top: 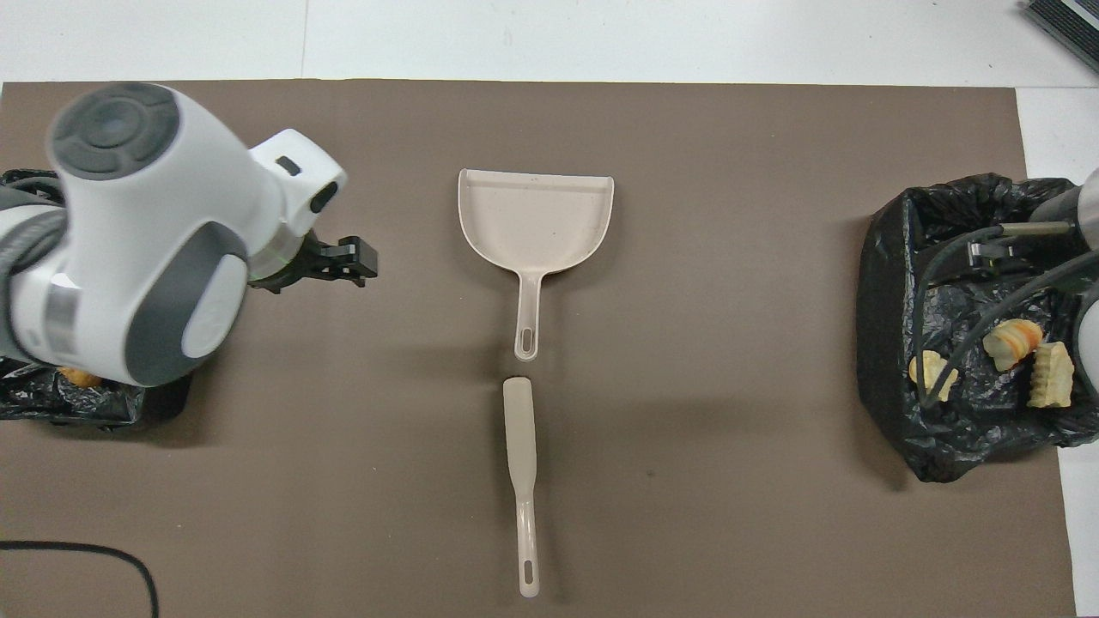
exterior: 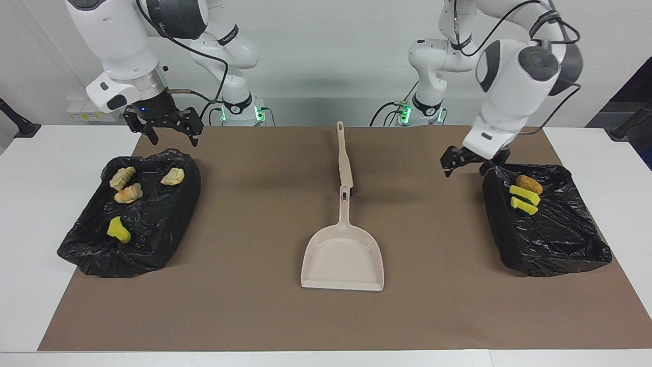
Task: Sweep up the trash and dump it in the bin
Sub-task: 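Open the left gripper off the dustpan handle and withdraw it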
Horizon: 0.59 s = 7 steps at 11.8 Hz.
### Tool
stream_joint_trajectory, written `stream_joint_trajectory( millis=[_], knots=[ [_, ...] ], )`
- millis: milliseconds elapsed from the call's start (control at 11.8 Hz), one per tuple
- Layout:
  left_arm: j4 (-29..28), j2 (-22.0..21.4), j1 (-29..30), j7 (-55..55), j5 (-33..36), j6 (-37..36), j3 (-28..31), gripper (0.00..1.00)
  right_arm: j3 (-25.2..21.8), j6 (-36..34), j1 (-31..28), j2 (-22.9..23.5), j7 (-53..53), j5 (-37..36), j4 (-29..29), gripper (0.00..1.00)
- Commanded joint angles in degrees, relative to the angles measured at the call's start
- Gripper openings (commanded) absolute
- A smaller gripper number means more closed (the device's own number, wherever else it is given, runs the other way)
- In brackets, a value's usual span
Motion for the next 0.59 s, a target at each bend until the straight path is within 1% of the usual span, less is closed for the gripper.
stream_joint_trajectory(
  millis=[0,169,339,508],
  knots=[
    [-2.7,-3.6,5.6,7.9,0.4,-0.8,-0.4,1.0,0.4,-0.9,-0.7,0.1,0.9,1.0,0.5,1.0],
    [-0.6,-5.1,7.8,9.2,0.4,-0.8,-0.2,1.0,0.4,-0.9,-0.7,0.1,0.9,1.0,0.6,1.0],
    [3.5,-6.0,7.8,9.0,0.4,-1.3,-0.3,1.0,0.4,-0.9,-0.7,0.1,0.9,1.0,0.6,1.0],
    [9.6,-6.0,7.5,8.9,0.5,-8.2,-0.9,1.0,0.4,-0.9,-0.7,0.1,0.9,1.0,0.5,1.0]
  ],
)
